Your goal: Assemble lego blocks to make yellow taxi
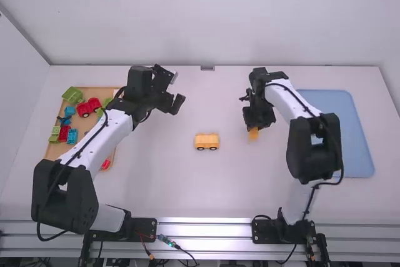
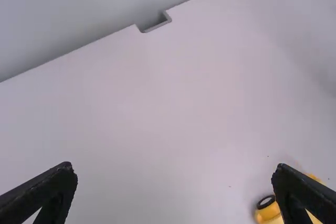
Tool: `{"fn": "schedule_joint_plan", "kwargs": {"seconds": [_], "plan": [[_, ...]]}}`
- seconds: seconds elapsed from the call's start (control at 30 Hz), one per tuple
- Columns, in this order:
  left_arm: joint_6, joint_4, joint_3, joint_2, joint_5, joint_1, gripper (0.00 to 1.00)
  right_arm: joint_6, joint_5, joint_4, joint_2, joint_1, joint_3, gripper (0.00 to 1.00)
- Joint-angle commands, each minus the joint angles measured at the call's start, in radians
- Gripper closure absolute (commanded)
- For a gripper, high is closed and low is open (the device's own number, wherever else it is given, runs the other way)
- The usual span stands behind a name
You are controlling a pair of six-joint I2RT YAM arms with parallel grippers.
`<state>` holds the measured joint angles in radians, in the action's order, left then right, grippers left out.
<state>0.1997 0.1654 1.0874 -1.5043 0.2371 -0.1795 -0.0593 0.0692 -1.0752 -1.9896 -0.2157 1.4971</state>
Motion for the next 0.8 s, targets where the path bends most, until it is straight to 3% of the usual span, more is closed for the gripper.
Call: {"fn": "schedule_joint_plan", "kwargs": {"seconds": [0.0, 0.23, 0.77], "plan": [[-0.028, 0.002, 0.018, 0.013, -0.018, -0.002, 0.01, -0.035, -0.037, -0.021, -0.067, -0.015, 0.062, 1.00], [-0.028, 0.006, 0.017, -0.004, -0.018, -0.002, 0.01, -0.016, -0.014, -0.051, -0.218, -0.053, 0.139, 1.00], [-0.028, -0.162, -0.084, -0.005, -0.019, -0.001, 0.01, -0.076, -0.009, -0.012, -0.262, -0.055, 0.139, 1.00]]}}
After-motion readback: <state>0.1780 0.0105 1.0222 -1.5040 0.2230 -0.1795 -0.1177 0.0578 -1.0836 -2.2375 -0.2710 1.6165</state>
